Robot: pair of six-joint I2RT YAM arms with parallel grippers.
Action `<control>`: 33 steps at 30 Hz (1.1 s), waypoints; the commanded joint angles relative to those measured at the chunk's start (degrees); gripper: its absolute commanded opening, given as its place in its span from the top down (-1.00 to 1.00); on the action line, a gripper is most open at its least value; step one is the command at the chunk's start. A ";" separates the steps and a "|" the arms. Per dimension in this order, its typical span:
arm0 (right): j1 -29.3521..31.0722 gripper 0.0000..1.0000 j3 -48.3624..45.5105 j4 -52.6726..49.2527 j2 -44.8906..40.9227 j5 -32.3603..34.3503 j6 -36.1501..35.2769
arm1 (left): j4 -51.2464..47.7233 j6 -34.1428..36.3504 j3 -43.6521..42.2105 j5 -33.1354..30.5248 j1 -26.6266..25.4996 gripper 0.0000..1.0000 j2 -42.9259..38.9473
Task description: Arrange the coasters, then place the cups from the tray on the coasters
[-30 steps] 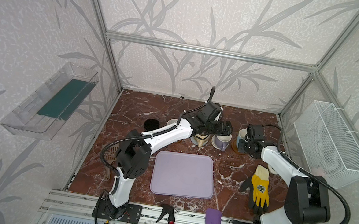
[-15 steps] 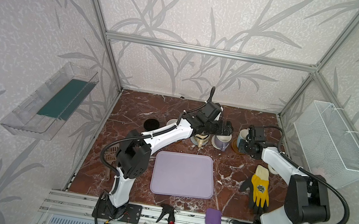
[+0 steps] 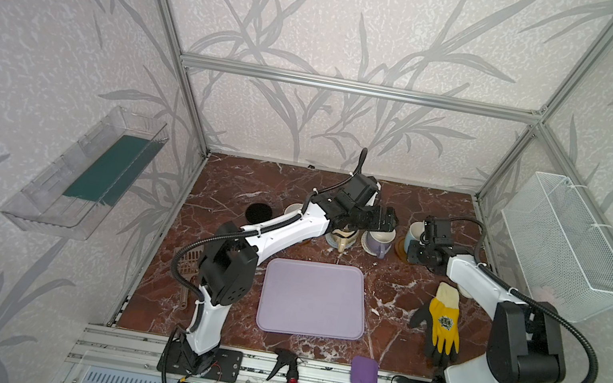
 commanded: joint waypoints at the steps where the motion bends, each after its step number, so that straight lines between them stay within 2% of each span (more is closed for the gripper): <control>1: -0.16 0.75 -0.17 -1.68 -1.49 -0.30 0.42 | 0.78 -0.10 -0.53 0.41 0.25 -0.98 -1.80; 3: -0.16 0.67 -0.58 -1.50 -1.70 -0.11 0.48 | 0.83 -0.17 -0.69 0.31 0.33 -0.98 -1.80; 6: -0.16 0.36 -0.55 -1.77 -1.30 0.14 1.14 | 1.28 -0.44 -0.86 1.08 0.30 -0.97 -1.52; 14: -0.16 0.28 -0.54 -2.00 -2.08 0.31 1.34 | 1.54 -0.70 -1.57 1.01 0.51 -0.97 -2.16; 15: -0.16 0.24 -0.58 -2.13 -2.34 0.35 1.38 | 1.62 -0.70 -1.68 1.01 0.60 -0.97 -2.23; 17: -0.16 0.02 -0.76 -2.23 -3.09 0.40 1.70 | 1.87 -0.86 -2.20 1.01 0.64 -0.97 -2.55; 19: -0.16 -0.11 -1.04 -2.40 -4.28 0.38 2.31 | 2.30 -0.98 -2.85 1.09 0.77 -0.97 -3.12; 24: -0.16 -0.26 -2.74 -3.66 -10.43 -1.01 2.61 | 5.91 -2.57 -8.98 0.78 2.29 -0.96 -7.98; 25: -0.16 -0.43 -2.83 -4.42 -11.82 -1.16 2.73 | 7.07 -2.92 -10.96 0.58 2.77 -0.96 -9.80; 26: -0.16 -0.99 -2.90 -5.41 -13.10 -1.35 3.14 | 7.75 -3.08 -12.67 0.27 3.22 -0.96 -11.53; 33: -0.07 -0.98 -4.15 -10.13 -21.92 -5.47 3.67 | 8.43 -3.34 -27.02 -2.32 9.18 -0.96 -24.59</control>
